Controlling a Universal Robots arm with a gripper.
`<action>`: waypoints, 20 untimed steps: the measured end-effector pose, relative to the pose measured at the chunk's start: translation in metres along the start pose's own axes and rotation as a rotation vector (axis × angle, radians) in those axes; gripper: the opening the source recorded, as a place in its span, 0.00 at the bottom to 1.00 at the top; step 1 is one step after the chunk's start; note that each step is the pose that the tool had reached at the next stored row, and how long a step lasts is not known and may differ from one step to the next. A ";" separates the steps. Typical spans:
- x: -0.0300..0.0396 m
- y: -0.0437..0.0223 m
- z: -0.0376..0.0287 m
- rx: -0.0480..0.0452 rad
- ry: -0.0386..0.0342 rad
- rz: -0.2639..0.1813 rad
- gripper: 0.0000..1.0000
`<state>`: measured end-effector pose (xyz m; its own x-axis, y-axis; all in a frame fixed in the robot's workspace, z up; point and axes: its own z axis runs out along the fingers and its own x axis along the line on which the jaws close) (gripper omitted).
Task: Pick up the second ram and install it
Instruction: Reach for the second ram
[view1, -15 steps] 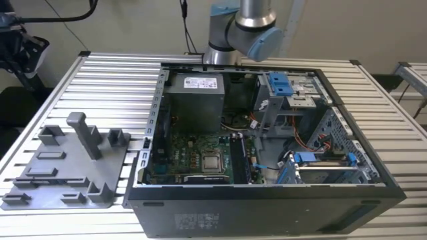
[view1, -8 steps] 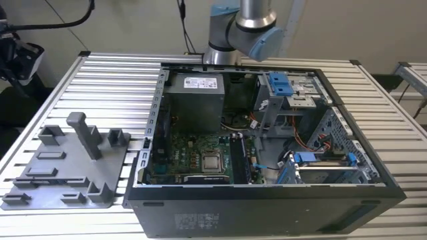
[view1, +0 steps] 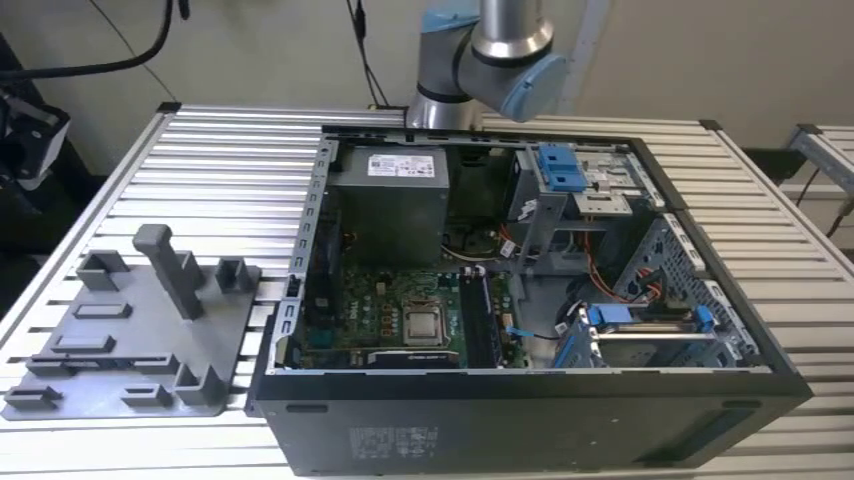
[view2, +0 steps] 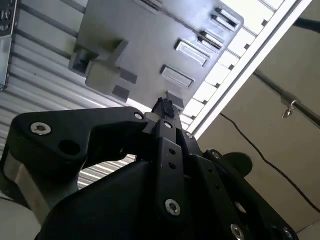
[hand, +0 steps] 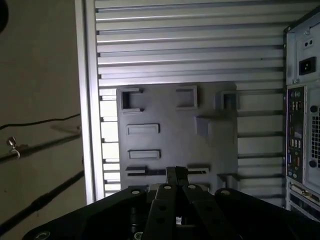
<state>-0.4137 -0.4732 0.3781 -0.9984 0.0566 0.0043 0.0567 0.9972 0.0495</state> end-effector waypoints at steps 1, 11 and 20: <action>0.0008 -0.0024 0.0002 0.0000 0.0000 0.000 0.11; 0.0023 -0.0223 0.0011 0.0002 0.0015 -0.031 0.11; 0.0018 -0.0330 0.0025 0.0004 0.0039 -0.077 0.11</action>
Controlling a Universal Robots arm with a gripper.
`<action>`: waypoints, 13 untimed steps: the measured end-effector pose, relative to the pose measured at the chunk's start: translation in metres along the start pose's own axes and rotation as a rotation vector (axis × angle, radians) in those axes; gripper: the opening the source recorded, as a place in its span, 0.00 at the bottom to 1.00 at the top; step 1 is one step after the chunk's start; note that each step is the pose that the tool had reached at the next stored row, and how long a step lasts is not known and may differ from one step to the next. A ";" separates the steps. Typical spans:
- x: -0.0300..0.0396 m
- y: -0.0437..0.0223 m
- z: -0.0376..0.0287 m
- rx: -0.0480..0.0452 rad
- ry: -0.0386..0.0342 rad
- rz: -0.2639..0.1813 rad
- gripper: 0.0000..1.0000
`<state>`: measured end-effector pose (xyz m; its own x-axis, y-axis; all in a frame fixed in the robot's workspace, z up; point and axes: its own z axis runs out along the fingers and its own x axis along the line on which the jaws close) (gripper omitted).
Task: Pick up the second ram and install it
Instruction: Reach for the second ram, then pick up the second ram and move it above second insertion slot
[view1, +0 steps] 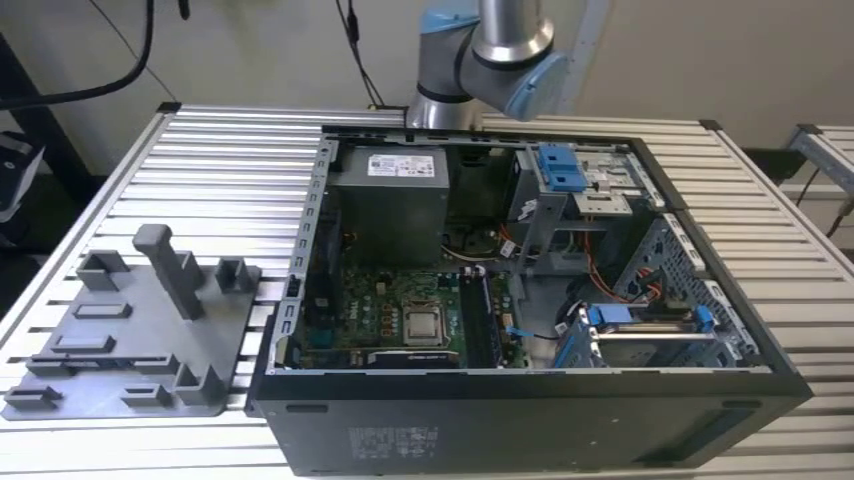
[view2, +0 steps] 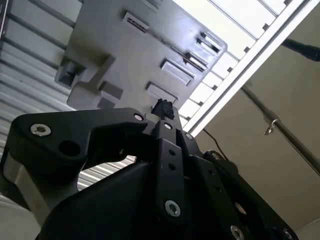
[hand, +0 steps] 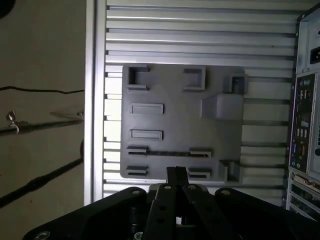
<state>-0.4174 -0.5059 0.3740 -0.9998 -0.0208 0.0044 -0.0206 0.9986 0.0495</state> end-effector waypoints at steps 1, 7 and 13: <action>0.0000 -0.0009 0.0002 0.0000 0.0002 -0.005 0.11; 0.0000 -0.0019 0.0003 0.0001 0.0006 -0.011 0.11; 0.0000 -0.0019 0.0004 0.0001 0.0006 -0.012 0.11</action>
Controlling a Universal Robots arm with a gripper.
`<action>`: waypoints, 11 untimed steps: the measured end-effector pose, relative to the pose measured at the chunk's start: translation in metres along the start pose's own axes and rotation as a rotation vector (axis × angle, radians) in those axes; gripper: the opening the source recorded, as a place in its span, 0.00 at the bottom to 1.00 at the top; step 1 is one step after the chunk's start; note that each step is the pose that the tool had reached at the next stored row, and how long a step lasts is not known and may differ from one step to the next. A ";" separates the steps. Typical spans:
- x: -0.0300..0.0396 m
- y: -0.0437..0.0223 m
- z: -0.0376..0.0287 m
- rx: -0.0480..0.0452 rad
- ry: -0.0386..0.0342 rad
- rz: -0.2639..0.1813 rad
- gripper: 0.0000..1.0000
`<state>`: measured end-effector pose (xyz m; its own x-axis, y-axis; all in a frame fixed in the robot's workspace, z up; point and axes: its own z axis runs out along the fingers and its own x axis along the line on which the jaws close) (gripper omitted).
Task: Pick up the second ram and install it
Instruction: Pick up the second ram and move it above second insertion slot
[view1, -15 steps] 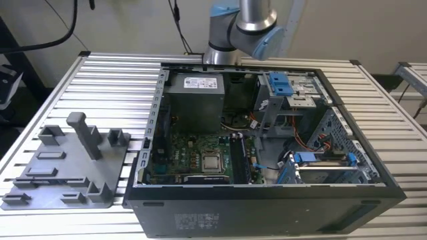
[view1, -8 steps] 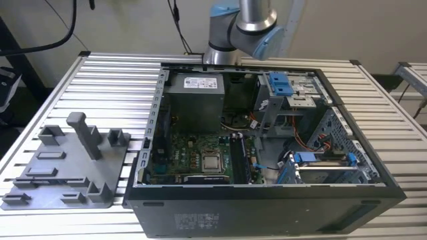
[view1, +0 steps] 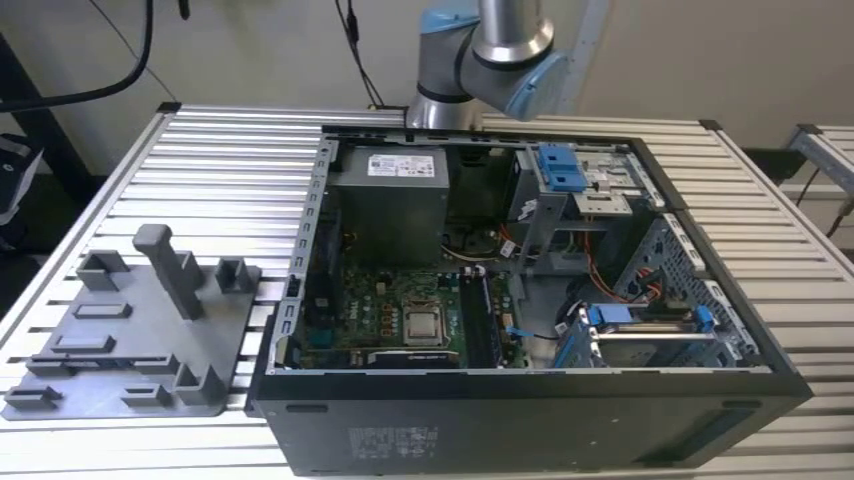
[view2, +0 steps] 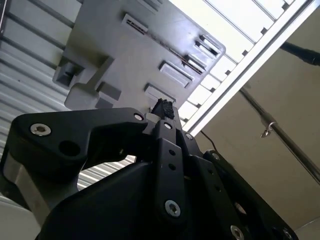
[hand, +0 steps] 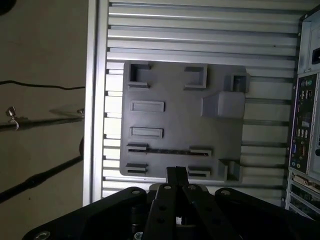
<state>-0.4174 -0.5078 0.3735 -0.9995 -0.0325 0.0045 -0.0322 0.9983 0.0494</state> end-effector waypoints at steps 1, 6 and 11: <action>0.0000 0.0000 0.0000 0.0000 0.0000 0.000 0.11; 0.0000 0.0000 0.0001 0.0000 0.0004 -0.004 0.11; 0.0000 0.0001 0.0001 0.0007 0.0027 -0.050 0.11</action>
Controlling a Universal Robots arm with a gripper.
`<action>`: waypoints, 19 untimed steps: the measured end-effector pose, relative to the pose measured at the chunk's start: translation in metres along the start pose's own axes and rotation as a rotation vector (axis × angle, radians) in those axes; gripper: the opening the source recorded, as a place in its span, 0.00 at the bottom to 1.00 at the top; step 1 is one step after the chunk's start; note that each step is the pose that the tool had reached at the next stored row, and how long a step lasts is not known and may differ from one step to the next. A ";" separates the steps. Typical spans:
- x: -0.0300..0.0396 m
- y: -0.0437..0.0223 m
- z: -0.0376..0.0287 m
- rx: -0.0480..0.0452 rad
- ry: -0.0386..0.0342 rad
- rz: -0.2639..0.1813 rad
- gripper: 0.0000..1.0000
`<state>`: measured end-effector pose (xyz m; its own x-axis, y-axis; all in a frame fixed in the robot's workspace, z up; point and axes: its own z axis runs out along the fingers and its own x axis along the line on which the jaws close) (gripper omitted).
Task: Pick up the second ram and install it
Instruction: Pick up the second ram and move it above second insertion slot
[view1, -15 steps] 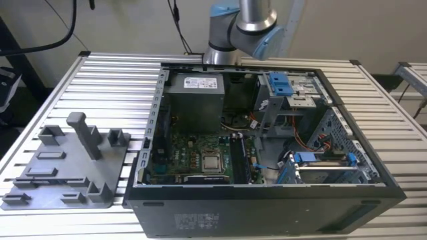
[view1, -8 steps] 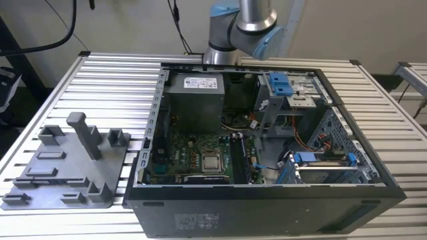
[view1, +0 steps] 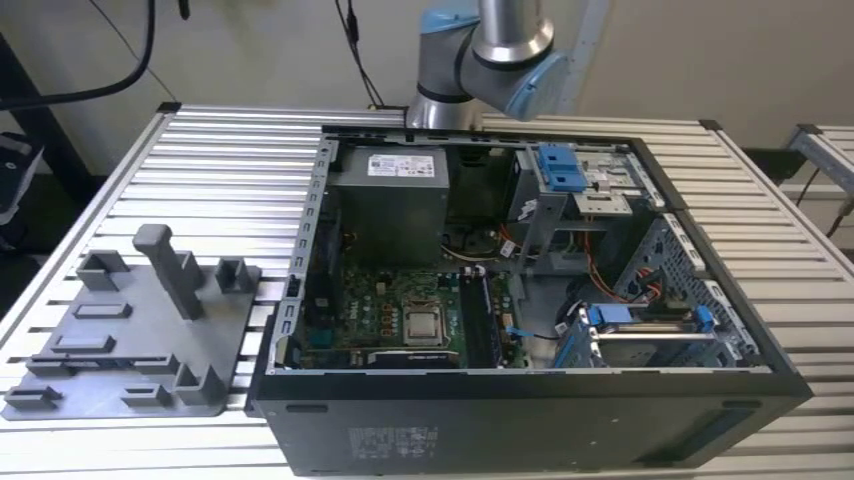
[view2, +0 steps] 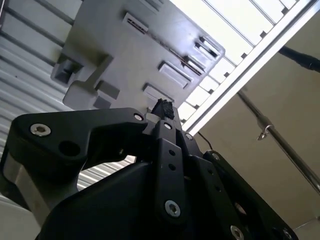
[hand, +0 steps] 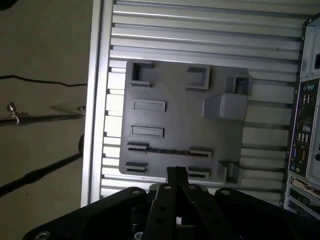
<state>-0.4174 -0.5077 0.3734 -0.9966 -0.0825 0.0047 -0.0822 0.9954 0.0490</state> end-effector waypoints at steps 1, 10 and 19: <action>0.0000 0.0000 0.0000 0.0002 0.0007 -0.013 0.11; 0.0000 0.0000 -0.0001 0.0015 0.0062 -0.123 0.11; 0.0000 0.0000 0.0000 0.0030 0.0126 -0.254 0.11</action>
<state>-0.4174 -0.5077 0.3735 -0.9439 -0.3303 0.0051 -0.3297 0.9429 0.0472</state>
